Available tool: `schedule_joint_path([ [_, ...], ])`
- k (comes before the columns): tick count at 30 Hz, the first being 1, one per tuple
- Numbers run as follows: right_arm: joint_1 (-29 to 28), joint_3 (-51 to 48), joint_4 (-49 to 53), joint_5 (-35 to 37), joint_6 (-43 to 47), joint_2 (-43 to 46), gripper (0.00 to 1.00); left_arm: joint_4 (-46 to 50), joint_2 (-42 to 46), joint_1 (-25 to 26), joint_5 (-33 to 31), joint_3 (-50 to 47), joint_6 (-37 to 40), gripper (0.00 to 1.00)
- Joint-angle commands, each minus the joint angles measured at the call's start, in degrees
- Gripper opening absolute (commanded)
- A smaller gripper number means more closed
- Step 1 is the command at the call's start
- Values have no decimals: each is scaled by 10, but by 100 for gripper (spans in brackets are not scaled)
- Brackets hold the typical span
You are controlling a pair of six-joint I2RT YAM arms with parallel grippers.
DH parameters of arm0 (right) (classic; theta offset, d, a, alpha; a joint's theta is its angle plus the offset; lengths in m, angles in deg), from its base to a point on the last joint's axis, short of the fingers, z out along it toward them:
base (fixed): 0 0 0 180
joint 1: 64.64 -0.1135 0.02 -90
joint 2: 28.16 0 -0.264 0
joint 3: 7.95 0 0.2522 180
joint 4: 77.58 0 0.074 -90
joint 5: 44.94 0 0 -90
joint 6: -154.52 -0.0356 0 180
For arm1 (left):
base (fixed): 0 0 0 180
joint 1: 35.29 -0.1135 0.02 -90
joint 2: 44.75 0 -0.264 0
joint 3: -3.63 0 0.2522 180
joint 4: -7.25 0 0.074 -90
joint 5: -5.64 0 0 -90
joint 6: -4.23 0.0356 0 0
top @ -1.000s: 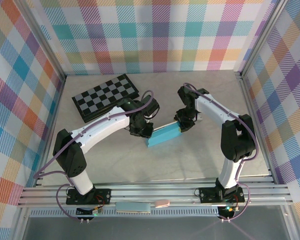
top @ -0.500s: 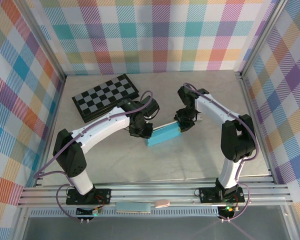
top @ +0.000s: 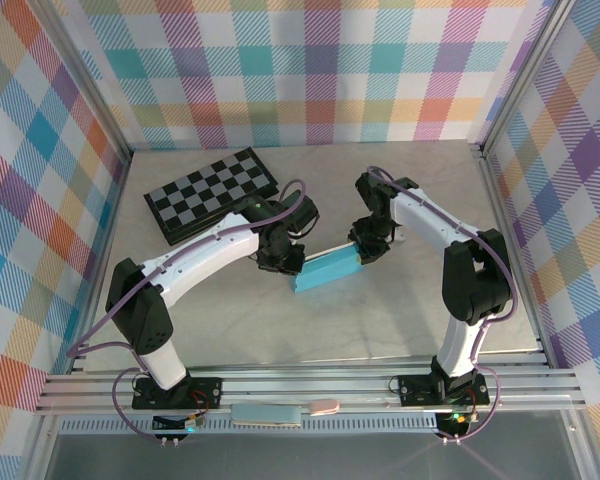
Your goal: Fold the paper box
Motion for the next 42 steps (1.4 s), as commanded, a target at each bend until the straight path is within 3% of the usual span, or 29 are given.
schedule_joint_path([
  [1,-4,-16,8,6,-7,3,30,-6,29,5,-1,15,15,18],
  [18,-5,-19,8,5,-9,6,30,-13,37,4,8,0,36,13],
  [29,-4,-24,7,5,-12,9,30,-11,29,4,9,-4,44,20],
  [42,-4,-26,5,4,-13,9,30,-13,15,5,17,0,47,11],
])
